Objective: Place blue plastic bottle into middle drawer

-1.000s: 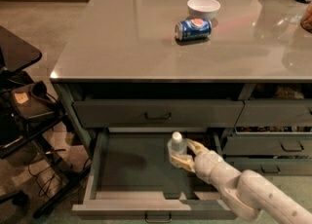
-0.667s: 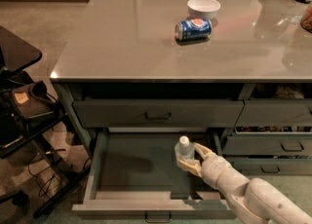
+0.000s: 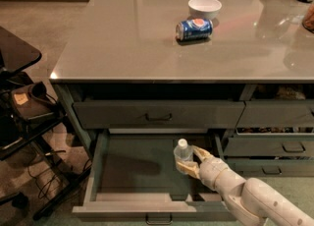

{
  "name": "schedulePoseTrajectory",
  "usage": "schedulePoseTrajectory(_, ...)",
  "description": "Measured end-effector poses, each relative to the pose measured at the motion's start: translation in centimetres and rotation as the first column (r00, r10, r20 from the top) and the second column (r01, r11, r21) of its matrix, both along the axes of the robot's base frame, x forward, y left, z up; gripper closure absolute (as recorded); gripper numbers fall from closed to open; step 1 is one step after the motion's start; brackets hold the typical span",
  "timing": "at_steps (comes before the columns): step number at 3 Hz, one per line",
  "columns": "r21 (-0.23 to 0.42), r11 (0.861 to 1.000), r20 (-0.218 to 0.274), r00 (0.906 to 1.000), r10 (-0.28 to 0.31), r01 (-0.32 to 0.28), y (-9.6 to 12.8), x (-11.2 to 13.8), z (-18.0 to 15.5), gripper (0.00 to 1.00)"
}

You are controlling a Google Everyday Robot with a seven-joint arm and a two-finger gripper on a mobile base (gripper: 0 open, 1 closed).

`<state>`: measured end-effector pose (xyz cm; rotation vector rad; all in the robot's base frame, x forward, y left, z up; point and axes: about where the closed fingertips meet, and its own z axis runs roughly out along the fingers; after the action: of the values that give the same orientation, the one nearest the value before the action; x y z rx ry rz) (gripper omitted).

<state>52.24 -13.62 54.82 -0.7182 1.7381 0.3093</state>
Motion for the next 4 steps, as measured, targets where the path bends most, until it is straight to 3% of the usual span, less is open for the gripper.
schedulePoseTrajectory(1,-0.030,0.999,-0.084,0.9963,-0.015,0.012,0.1,0.3,-4.2,1.00)
schedulePoseTrajectory(2,-0.049,0.998,-0.139,0.9896,-0.038,0.032,-0.3,0.2,-7.1,1.00)
schedulePoseTrajectory(3,-0.056,0.998,-0.155,0.9869,-0.045,0.037,-0.4,0.1,-8.0,1.00)
schedulePoseTrajectory(4,-0.056,0.998,-0.155,0.9869,-0.045,0.037,-0.4,0.1,-8.0,0.82)
